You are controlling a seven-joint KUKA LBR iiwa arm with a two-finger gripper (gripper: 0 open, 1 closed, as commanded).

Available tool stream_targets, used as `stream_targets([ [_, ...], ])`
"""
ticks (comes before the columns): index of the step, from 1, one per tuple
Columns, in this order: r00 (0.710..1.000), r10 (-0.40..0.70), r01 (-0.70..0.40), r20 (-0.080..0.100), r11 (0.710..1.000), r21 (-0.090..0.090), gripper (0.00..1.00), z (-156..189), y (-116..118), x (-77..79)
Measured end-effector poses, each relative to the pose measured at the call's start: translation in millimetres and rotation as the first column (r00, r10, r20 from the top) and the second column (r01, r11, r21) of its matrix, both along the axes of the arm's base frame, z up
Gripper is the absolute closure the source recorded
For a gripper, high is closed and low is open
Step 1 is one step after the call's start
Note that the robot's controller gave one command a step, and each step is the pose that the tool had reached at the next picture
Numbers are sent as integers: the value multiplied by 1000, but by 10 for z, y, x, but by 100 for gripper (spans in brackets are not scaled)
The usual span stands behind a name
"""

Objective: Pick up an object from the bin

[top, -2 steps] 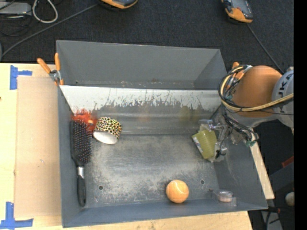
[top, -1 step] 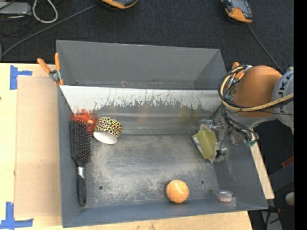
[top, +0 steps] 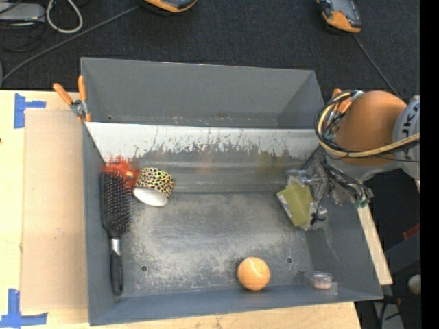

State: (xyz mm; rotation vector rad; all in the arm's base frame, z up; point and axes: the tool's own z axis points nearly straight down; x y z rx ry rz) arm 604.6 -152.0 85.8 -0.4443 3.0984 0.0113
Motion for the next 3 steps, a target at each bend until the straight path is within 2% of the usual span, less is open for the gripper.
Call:
stream_targets([
  [1, 1000, 0, 0, -8, 1000, 2, 100, 277, 5, -23],
  [2, 1000, 0, 0, -6, 1000, 2, 100, 825, 11, -13],
  [3, 1000, -1, 1, 2, 1000, -1, 100, 1125, 8, 6],
])
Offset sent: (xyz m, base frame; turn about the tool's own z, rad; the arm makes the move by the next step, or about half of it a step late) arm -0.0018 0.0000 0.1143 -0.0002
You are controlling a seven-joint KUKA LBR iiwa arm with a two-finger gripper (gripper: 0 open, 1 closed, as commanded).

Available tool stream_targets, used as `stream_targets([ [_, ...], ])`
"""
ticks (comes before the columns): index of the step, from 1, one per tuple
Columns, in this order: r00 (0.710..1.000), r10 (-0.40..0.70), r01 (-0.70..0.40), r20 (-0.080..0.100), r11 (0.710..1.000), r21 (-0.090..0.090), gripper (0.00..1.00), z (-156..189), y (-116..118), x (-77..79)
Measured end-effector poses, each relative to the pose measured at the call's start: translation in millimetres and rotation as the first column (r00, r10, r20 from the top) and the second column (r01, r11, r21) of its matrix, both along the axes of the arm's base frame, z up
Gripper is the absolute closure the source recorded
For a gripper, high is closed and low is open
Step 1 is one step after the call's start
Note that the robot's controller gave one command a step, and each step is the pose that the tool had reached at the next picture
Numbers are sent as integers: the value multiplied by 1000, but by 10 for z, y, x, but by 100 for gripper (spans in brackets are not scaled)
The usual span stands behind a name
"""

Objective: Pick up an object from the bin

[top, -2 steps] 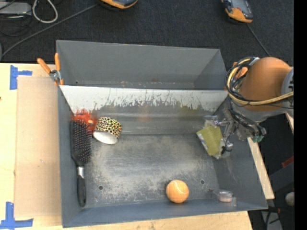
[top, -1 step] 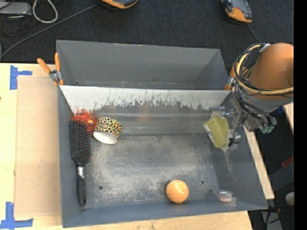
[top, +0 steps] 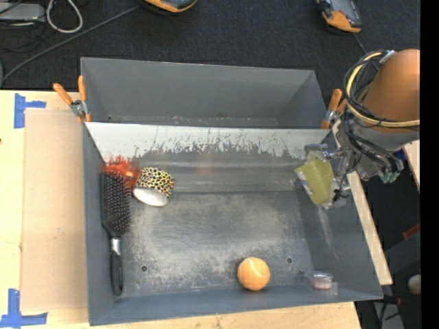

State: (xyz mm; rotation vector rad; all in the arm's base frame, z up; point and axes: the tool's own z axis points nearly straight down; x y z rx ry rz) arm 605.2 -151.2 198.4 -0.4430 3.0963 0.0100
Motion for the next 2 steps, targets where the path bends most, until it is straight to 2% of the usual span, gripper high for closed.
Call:
stream_targets([
  [1, 1000, 0, 0, -1, 1000, 1, 100, 106, 8, -1],
  [2, 1000, 0, 0, -1, 1000, 2, 100, 448, 19, 3],
])
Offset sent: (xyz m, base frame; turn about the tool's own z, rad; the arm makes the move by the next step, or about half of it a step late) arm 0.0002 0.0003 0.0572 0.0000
